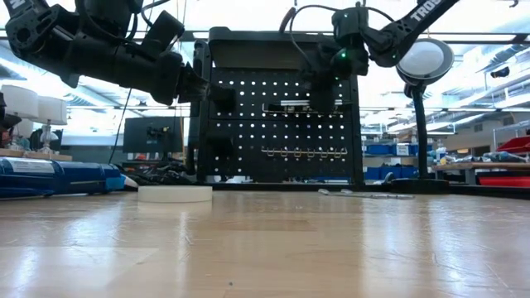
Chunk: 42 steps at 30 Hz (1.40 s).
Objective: Hang tools onto peg board
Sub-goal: Put the black power balance handle on the peg board, then hang the silver right wrench on the black peg board
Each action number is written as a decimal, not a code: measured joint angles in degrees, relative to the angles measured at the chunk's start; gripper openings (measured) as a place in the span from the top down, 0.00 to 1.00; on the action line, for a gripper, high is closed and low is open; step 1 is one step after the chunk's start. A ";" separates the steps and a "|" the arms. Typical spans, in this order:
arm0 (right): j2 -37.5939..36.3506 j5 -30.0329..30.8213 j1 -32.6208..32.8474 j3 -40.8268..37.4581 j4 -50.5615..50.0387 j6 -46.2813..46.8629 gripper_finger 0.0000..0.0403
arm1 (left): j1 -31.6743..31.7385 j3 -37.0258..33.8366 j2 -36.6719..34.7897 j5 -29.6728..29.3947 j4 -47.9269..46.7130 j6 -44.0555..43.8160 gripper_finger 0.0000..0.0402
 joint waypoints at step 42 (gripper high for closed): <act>0.00 -10.86 -1.38 0.01 1.79 12.71 0.49 | 0.00 -0.01 0.00 0.26 0.01 -0.46 0.81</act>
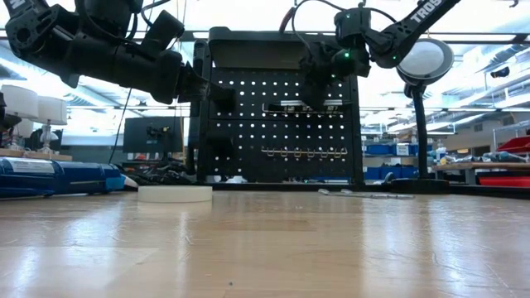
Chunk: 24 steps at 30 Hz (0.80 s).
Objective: Hang tools onto peg board
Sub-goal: Hang the silver right wrench on the black peg board
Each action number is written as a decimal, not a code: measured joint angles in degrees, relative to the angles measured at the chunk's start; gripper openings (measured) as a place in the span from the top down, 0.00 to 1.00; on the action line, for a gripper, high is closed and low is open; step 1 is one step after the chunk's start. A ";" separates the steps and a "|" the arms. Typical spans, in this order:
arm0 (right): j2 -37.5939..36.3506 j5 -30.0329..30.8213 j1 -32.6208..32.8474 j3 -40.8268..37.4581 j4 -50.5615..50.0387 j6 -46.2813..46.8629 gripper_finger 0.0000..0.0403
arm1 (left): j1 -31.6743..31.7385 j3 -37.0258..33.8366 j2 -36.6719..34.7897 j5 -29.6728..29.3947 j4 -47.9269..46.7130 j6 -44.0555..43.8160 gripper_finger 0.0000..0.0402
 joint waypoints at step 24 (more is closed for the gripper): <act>0.00 0.36 0.73 0.00 3.90 1.25 0.49 | 0.00 0.00 0.00 -0.09 0.48 -0.09 0.81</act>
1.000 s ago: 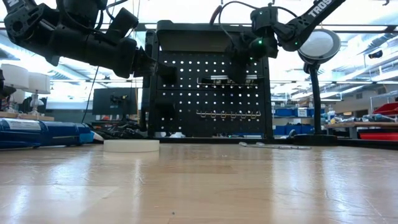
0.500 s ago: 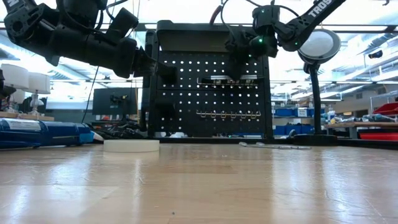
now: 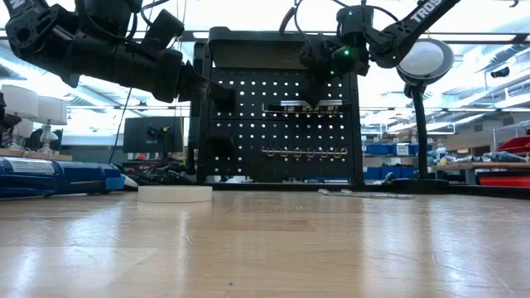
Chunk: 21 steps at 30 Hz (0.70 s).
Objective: Hang tools onto peg board
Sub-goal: Hang the silver right wrench on the black peg board
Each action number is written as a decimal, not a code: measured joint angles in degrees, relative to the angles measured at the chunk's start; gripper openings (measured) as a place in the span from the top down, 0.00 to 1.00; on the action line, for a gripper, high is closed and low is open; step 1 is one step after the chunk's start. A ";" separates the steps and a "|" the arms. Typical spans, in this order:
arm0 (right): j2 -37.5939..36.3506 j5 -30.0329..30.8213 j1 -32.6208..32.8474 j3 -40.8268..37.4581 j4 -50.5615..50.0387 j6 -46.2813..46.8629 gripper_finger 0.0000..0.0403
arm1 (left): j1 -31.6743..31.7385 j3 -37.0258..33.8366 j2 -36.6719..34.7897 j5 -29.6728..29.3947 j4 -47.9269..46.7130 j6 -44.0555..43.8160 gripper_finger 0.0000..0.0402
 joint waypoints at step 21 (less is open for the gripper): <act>-0.28 28.91 21.11 0.02 -11.63 0.75 0.50 | 0.00 0.00 0.00 -0.15 -0.55 -0.33 0.80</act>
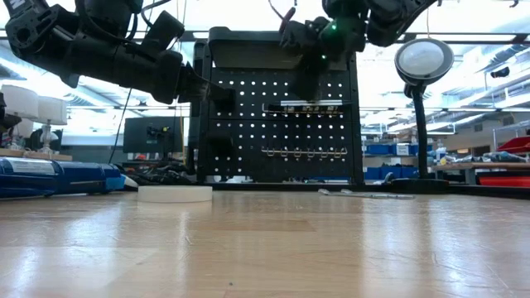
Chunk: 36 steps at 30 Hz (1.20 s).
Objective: Hang tools onto peg board
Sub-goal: Hang the silver right wrench on the black peg board
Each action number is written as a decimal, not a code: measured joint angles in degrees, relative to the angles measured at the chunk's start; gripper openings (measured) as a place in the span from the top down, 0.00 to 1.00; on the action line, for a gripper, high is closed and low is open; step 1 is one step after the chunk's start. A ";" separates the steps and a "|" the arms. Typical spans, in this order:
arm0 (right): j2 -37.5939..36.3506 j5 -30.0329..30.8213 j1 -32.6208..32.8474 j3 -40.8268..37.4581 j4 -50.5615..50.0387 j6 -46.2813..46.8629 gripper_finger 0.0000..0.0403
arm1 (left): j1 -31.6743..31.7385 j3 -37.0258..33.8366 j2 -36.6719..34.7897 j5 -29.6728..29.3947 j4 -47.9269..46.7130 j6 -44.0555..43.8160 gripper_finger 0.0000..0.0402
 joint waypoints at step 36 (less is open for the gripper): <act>0.00 -35.86 -3.46 -15.58 -44.65 71.23 0.52 | 0.00 0.02 0.00 0.07 0.06 -0.13 0.81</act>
